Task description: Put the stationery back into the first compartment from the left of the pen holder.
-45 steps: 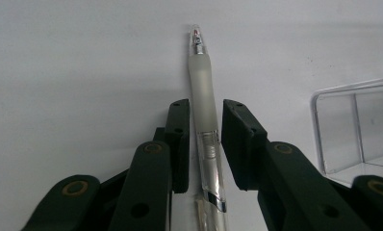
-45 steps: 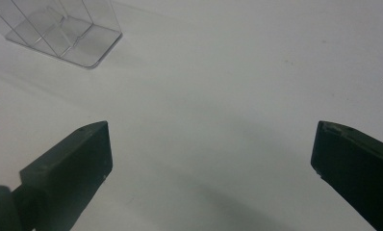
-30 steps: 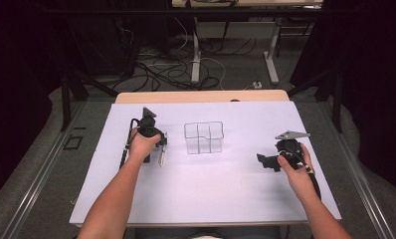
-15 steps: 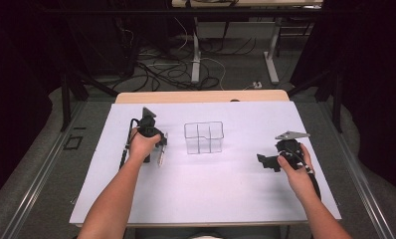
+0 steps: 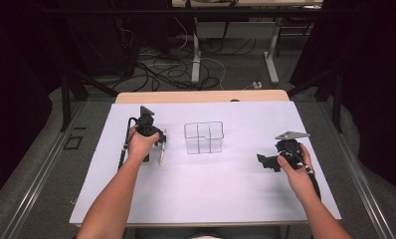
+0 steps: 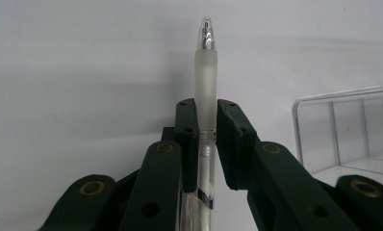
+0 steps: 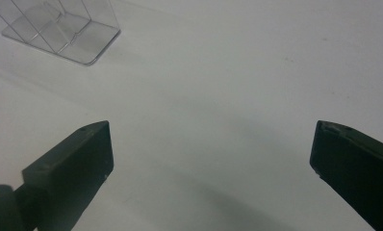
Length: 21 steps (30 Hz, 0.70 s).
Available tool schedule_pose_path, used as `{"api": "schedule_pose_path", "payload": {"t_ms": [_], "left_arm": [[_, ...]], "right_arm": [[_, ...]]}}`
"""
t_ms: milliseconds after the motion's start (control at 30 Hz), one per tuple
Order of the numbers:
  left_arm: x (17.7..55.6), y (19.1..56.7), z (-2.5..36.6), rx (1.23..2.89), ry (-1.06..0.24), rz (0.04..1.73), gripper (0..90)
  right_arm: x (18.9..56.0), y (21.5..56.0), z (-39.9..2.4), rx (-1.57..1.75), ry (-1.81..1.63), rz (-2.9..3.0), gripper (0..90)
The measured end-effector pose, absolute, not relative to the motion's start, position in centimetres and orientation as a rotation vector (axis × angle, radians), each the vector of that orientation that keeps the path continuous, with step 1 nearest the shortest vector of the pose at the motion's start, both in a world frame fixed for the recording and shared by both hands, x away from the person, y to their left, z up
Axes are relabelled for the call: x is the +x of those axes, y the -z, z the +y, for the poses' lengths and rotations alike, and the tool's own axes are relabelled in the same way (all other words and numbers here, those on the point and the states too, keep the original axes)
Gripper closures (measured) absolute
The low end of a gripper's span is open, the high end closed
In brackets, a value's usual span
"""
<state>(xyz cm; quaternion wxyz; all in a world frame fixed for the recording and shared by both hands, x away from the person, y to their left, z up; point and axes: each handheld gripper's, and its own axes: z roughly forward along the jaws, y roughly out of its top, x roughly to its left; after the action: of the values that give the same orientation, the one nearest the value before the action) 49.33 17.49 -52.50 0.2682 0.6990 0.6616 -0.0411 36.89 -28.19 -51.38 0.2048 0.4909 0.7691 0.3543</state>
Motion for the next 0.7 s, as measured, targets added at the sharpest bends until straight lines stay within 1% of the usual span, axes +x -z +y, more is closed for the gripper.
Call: {"api": "schedule_pose_path", "payload": {"t_ms": [133,400,433,700], "left_arm": [[49.2,52.1,17.7,1.89,0.094,1.754,80.0],[48.7,51.2,17.6,1.824,0.098,1.724,80.0],[48.7,51.0,17.7,1.84,0.084,1.709,80.0],[48.1,49.9,17.8,1.793,0.024,1.657,80.0]], "right_arm": [[36.9,51.4,-28.3,1.364,-0.989,2.146,1.3],[36.9,51.4,-28.3,1.364,-0.989,2.146,1.3],[36.9,51.4,-28.3,1.365,-0.989,2.145,1.3],[36.9,51.4,-28.3,1.365,-0.99,2.145,1.3]]}}
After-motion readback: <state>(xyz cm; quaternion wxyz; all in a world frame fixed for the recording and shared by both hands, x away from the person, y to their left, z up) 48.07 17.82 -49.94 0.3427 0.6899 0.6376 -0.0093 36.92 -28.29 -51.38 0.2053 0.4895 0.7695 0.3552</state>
